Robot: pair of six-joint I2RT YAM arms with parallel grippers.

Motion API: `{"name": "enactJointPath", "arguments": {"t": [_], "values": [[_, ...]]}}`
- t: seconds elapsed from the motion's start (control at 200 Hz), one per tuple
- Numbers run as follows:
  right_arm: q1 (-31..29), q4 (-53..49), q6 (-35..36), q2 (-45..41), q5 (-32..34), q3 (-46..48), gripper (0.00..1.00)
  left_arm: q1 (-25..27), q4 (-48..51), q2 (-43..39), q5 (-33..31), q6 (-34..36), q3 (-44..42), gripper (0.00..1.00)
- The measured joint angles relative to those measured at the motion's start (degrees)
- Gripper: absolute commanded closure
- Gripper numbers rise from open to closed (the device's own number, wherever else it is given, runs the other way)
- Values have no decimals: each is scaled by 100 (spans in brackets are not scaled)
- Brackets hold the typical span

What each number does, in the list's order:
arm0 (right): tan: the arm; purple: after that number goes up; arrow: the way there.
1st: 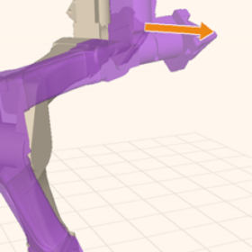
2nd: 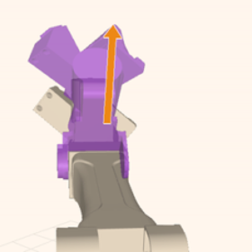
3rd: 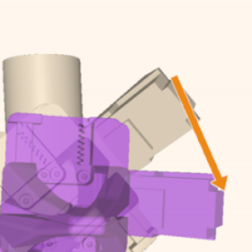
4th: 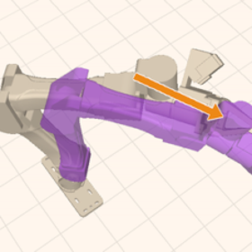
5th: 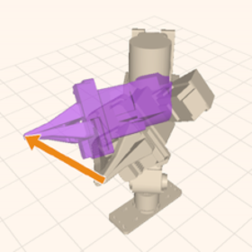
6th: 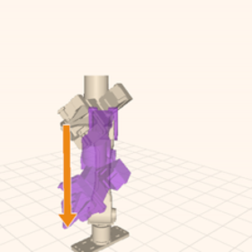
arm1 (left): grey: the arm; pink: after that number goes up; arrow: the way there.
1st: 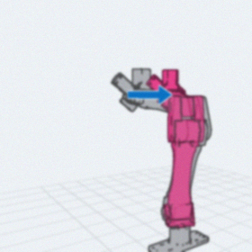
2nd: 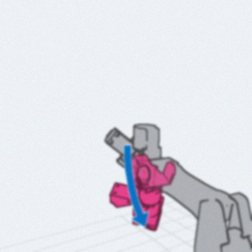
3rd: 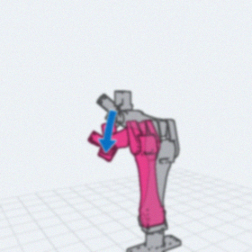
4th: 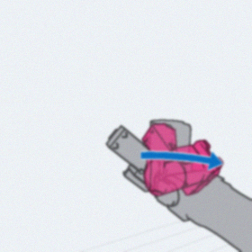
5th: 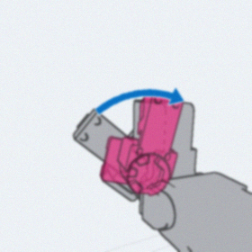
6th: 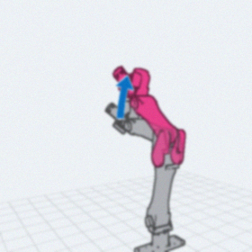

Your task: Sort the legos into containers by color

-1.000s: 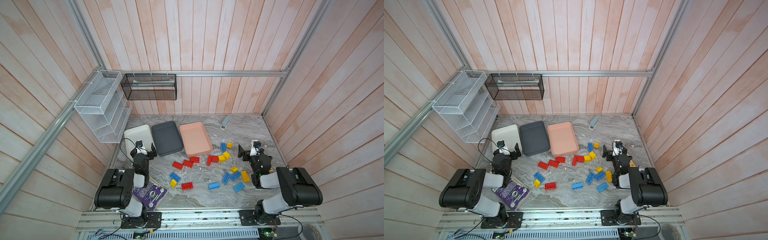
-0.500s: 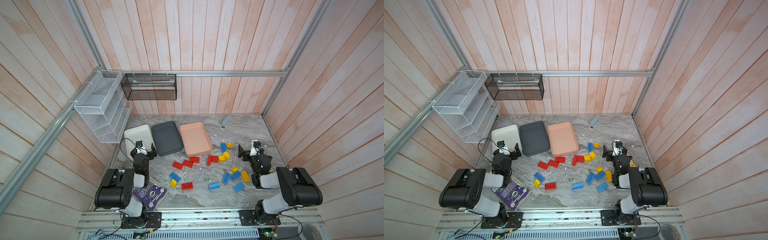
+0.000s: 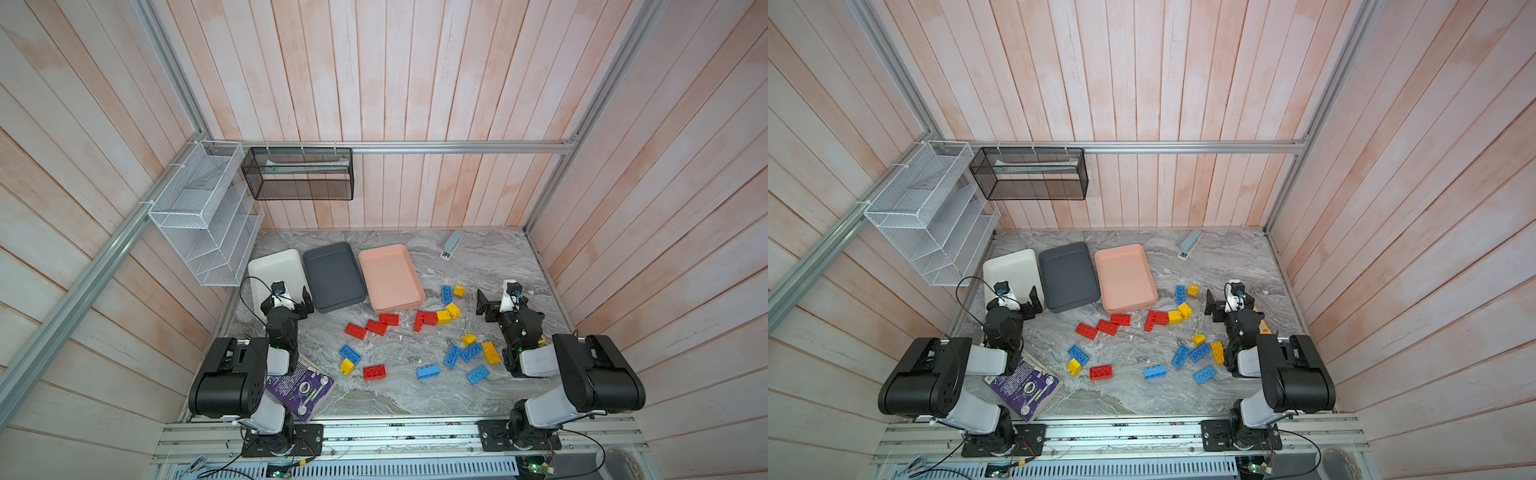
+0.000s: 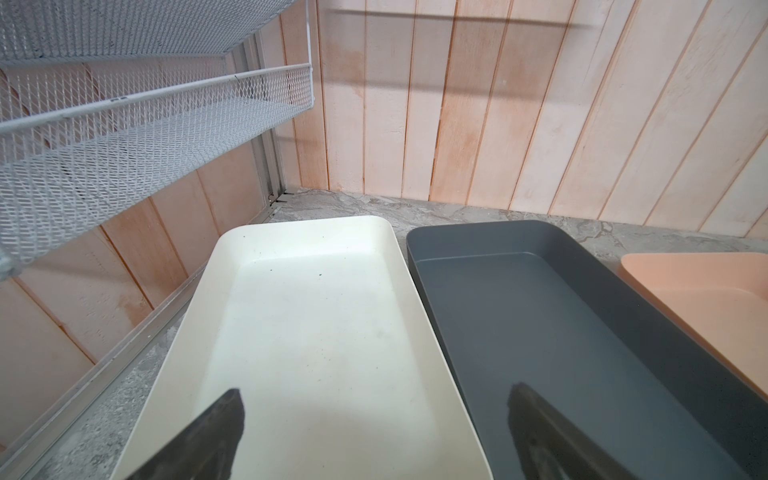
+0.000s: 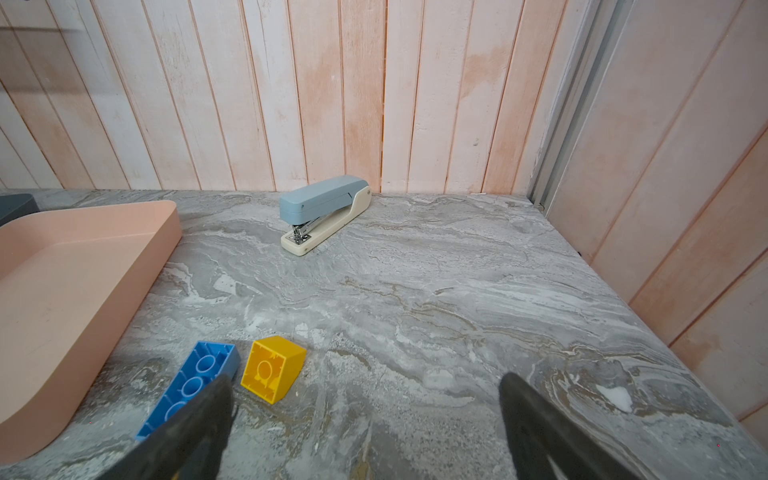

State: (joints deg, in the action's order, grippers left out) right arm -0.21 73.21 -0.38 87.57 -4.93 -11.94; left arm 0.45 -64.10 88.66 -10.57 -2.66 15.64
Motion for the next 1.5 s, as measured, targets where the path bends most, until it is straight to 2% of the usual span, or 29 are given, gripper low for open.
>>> {"name": "enactJointPath", "arguments": {"t": [0.08,0.175,0.29,0.41,0.59,0.775,0.935,1.005,1.15,1.19,1.335,1.5], "values": [[-120,-306,22,-155,267,-55,0,11,37,-26,-44,-2,0,0],[-339,-1384,-68,-616,643,-546,0,149,269,-179,-236,35,48,0],[-553,-2505,-297,-1226,1185,-1287,0,468,1266,-608,-527,144,592,0],[-813,-3469,-584,-1875,1633,-1602,0,658,2151,-1340,-802,103,1152,0],[-1178,-5005,-1010,-2240,1764,-2140,3,828,4183,-2334,-1126,-656,2321,0],[-1611,-6306,-1436,-2188,1368,-2693,16,874,6568,-2697,-1045,-1589,3515,0],[-2594,-7169,-1727,-1827,1399,-3095,30,874,7936,-3025,-627,-2074,3622,0],[-2970,-7464,-1912,-1624,1419,-3230,33,874,8360,-3200,-433,-2194,3602,0],[-3670,-8109,-2540,-1261,1670,-3407,38,885,8773,-3617,-170,-2304,3432,0],[-3858,-8284,-2743,-1139,1746,-3488,43,887,8813,-3755,-131,-2317,3331,0],[-4435,-8754,-3519,-643,1954,-3842,43,890,8848,-4197,11,-2356,2885,0],[-4837,-8953,-4194,-199,2063,-4070,42,890,8896,-4223,210,-2354,2835,0]]}}
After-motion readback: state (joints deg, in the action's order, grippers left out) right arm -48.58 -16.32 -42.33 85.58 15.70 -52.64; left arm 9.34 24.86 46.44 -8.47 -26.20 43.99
